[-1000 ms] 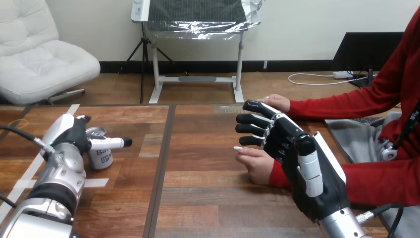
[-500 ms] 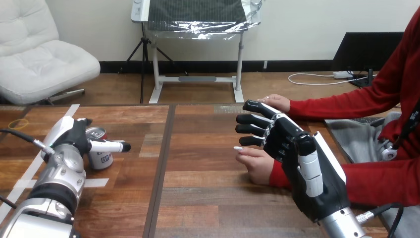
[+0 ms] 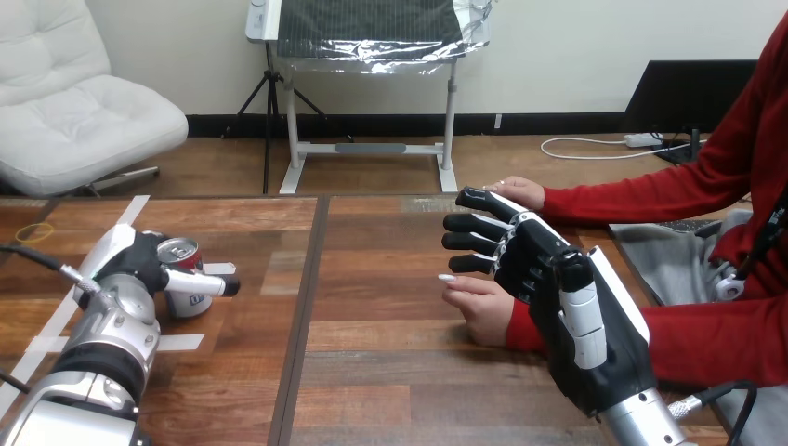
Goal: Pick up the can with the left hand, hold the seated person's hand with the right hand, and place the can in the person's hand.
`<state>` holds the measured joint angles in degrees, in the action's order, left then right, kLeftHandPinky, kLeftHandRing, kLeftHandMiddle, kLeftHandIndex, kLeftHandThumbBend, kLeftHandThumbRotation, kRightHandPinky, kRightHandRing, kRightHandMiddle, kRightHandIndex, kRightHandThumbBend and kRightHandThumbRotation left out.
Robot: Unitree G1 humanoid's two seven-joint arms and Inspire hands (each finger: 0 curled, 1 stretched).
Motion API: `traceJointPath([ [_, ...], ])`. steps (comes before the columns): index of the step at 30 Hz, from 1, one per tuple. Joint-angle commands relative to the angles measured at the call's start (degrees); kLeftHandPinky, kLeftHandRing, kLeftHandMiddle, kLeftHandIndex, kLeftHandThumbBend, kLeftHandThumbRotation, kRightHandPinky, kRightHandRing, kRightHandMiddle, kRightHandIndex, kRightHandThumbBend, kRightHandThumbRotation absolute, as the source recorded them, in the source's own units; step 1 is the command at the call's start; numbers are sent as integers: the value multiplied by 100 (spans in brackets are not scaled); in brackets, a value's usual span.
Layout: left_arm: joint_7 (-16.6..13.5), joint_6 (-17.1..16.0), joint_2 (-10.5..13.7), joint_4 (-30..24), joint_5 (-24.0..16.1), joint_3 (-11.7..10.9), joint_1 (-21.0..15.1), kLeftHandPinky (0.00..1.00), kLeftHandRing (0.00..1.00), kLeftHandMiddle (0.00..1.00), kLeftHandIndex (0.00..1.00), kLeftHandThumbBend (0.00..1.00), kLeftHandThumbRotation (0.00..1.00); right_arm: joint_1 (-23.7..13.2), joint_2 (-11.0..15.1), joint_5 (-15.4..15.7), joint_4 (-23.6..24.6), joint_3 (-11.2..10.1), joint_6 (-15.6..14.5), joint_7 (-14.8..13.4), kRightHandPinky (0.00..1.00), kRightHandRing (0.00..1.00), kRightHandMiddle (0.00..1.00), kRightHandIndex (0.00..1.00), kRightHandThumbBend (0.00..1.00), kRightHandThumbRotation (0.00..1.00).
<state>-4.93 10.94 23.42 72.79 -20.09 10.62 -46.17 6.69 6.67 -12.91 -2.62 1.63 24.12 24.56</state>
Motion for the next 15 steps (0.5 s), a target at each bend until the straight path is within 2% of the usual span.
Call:
traceJointPath([
  [1, 21, 39, -12, -34, -25, 6, -296, 60, 75, 81, 82, 80, 19, -291, -5, -59, 248, -50, 102, -12, 72, 78, 79, 84, 87, 100],
  [6, 18, 66, -11, -43, -18, -4, -287, 54, 70, 77, 78, 79, 16, -298, -6, -54, 240, -53, 111, -16, 72, 77, 79, 84, 87, 100],
  [15, -23, 101, -15, -38, -32, -5, -277, 50, 67, 74, 75, 80, 13, -301, 10, -69, 240, -57, 101, 3, 72, 77, 79, 84, 88, 100],
])
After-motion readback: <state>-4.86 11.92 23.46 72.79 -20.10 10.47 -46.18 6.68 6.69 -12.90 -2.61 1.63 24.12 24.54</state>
